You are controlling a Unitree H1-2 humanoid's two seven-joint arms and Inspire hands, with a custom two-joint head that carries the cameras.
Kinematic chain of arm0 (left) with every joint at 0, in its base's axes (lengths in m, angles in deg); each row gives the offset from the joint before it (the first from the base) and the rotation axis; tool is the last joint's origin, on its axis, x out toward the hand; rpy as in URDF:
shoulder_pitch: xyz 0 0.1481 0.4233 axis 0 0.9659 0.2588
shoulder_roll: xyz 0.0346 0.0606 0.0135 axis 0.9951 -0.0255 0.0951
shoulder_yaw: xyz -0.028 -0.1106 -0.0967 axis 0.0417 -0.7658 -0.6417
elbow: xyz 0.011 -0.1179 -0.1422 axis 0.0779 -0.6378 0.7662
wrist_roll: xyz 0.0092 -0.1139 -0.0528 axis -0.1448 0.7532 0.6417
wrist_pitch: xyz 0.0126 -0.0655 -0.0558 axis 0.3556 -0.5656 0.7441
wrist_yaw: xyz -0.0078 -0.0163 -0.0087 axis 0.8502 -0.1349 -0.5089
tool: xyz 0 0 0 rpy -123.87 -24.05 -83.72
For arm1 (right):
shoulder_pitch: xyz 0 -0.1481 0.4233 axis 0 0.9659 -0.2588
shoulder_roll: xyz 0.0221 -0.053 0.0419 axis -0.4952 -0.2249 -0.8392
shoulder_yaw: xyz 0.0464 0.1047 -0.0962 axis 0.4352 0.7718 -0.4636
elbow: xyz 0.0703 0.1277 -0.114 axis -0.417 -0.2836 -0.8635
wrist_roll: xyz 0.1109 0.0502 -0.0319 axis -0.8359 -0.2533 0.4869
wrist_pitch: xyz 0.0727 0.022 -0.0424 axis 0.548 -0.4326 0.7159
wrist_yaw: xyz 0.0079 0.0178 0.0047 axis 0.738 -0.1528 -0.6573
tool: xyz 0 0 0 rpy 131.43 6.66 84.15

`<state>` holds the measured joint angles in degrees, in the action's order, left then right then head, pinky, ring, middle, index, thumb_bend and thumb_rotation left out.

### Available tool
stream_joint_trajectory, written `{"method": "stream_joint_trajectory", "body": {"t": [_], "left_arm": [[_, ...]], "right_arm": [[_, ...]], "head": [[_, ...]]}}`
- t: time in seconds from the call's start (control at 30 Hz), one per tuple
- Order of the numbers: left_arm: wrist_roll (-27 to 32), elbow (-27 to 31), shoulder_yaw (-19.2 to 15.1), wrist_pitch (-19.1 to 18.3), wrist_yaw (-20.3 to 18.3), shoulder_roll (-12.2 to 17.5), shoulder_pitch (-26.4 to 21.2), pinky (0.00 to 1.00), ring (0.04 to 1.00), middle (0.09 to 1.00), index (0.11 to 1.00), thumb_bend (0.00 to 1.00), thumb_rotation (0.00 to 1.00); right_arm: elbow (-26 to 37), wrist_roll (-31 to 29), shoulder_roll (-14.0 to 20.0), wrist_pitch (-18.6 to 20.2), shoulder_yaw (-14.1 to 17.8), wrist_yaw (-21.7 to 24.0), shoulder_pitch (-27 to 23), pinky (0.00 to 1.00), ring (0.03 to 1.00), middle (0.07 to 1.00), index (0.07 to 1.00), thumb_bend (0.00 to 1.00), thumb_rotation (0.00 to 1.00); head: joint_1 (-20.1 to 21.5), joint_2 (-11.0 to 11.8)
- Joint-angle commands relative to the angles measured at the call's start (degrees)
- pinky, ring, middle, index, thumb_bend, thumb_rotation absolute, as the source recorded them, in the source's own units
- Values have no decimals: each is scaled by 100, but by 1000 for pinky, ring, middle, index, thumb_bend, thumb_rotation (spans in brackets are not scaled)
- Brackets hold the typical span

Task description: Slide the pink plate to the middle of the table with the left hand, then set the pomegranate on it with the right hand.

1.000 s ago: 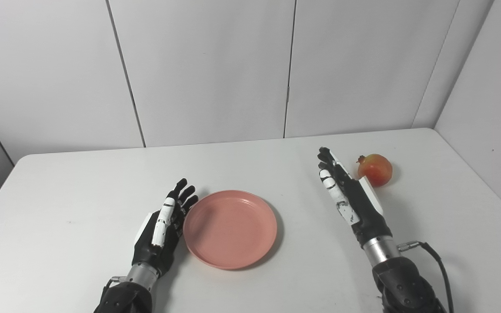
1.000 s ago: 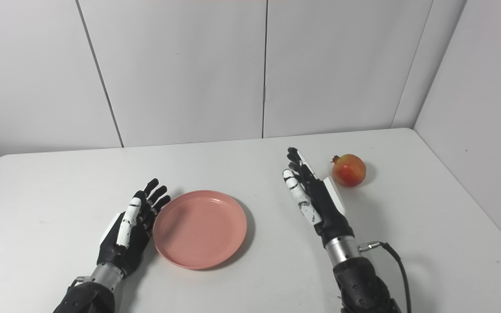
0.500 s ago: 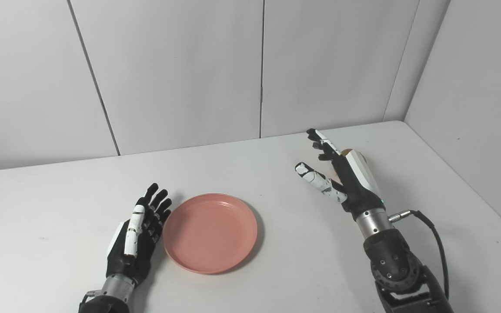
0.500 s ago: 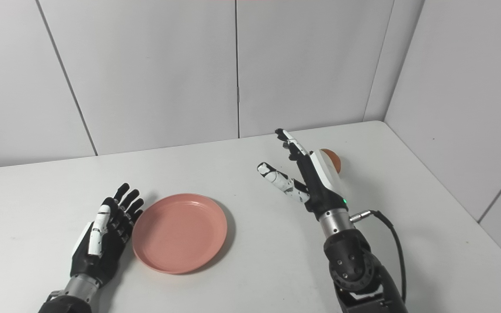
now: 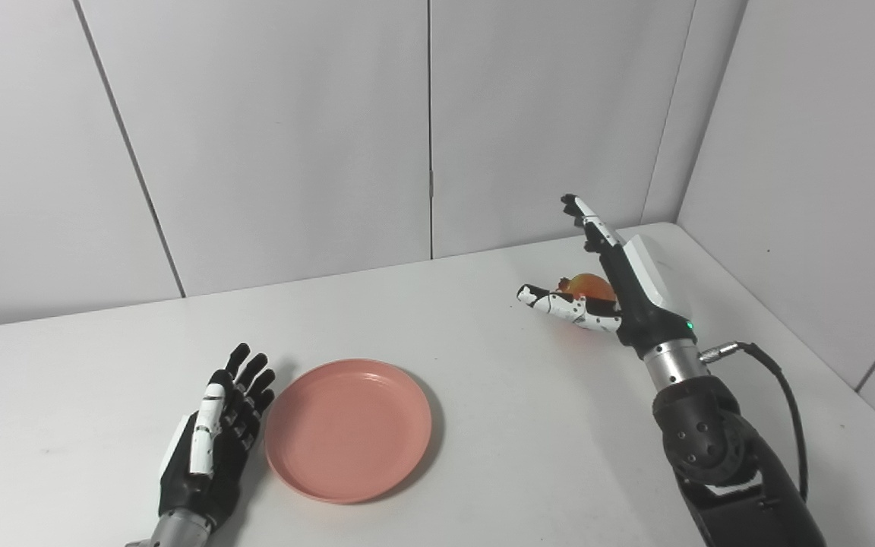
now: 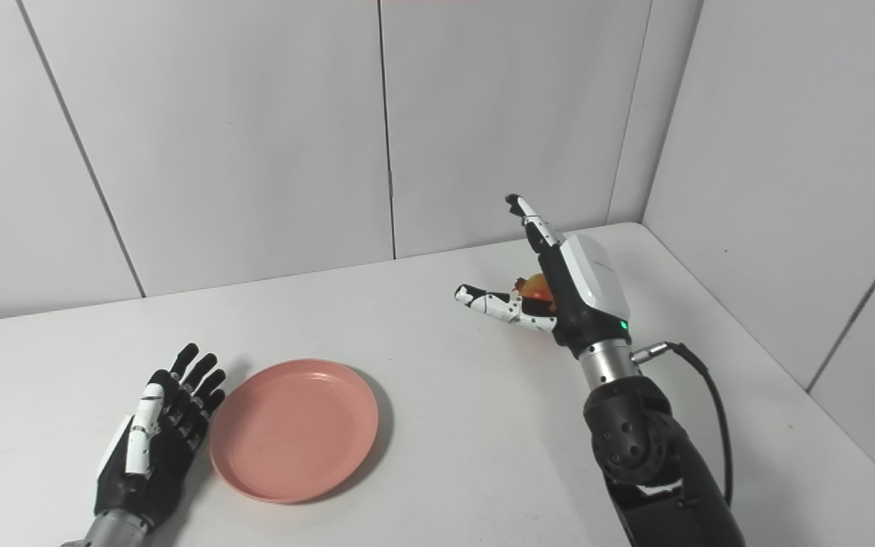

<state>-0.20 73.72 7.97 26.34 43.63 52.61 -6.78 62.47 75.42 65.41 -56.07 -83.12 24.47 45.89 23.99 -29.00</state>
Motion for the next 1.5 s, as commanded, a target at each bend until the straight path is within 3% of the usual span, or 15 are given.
{"method": "stream_joint_trajectory", "body": {"t": [0.0,0.33,0.6,0.73,1.03,1.47], "left_arm": [[-34,-238,-39,-152,45,83,132,996,970,972,972,354,1000],[6,-218,-66,-223,89,92,122,985,963,966,964,346,1000],[13,-180,-63,-247,79,108,133,987,962,963,963,349,1000],[6,-169,-62,-251,82,120,137,983,959,961,960,354,1000],[40,-132,-64,-272,56,132,145,987,963,965,964,352,1000],[79,-102,-90,-329,48,154,139,987,962,963,963,352,1000]], "right_arm": [[49,144,254,-312,152,-237,-252,784,867,900,925,976,690],[18,211,583,-345,330,-377,-320,802,878,907,930,962,578],[-185,379,680,-1,427,-273,-330,768,863,907,927,960,543],[-299,370,725,-3,424,-219,-332,753,858,903,918,969,526],[-669,476,776,423,242,249,-412,755,869,920,932,987,534],[-1322,471,719,575,-21,398,-701,729,854,916,935,999,517]], "head": [[9,0],[53,-6],[73,-34],[75,-41],[87,-91],[146,-187]]}}
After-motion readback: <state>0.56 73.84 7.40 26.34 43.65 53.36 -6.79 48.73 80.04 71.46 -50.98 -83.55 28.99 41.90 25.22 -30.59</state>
